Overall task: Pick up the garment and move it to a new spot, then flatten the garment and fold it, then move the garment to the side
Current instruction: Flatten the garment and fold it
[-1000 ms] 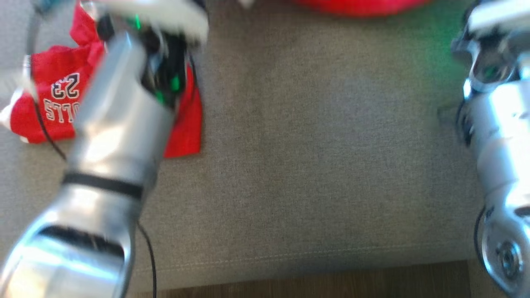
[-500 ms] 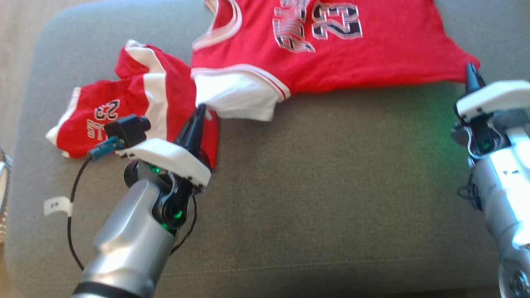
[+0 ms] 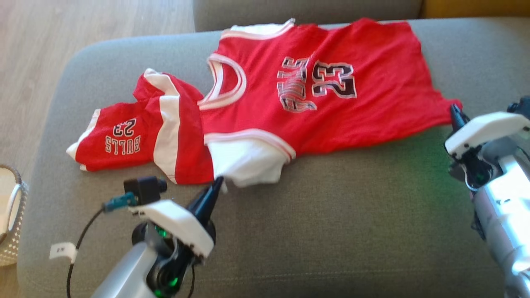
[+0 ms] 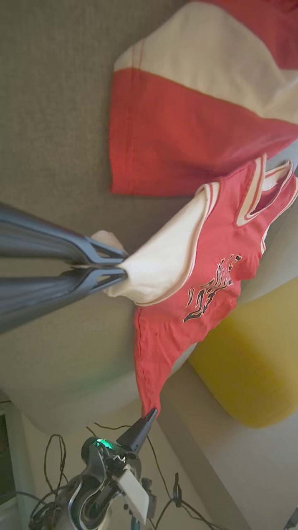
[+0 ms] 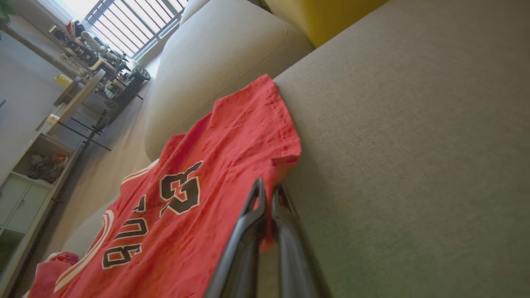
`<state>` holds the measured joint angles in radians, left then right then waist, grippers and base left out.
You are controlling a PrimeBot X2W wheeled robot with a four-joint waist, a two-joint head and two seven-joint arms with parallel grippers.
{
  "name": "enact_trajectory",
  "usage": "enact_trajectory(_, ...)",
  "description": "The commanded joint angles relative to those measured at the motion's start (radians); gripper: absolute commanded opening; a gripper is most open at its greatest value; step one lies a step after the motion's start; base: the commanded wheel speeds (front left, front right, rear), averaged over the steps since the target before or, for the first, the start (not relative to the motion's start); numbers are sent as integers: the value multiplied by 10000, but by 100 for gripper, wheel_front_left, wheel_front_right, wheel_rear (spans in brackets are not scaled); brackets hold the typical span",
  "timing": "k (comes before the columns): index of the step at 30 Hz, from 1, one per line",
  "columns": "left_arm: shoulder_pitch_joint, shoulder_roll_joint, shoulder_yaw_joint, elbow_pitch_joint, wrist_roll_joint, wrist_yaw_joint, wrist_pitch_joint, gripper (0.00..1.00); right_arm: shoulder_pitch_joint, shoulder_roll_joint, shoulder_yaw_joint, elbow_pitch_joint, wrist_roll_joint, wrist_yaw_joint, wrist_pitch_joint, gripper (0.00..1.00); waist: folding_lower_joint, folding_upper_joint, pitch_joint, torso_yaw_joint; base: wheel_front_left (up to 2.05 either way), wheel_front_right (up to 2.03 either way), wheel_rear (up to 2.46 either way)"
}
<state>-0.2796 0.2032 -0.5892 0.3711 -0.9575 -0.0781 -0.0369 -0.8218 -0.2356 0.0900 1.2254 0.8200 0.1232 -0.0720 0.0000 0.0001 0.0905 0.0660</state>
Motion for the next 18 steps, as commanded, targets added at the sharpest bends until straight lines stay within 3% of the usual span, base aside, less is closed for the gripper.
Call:
enact_trajectory(1, -4, 433, 244, -687, -125, 95, 206, 0, 188, -205, 323, -254, -150, 75, 101, 0, 0, -1, -246, -19, 0, 0, 0)
enact_trajectory(7, 829, 931, 178, -1607, -227, 397, 558, 0, 723, -506, 855, -131, -438, 75, 727, 0, 0, -1, -637, -62, 0, 0, 0)
enact_trajectory(18, 1608, 1322, 324, -2530, -449, 879, 743, 0, 1391, -817, 1147, 74, -447, 75, 1602, 0, 0, -1, -943, -130, 0, 0, 0)
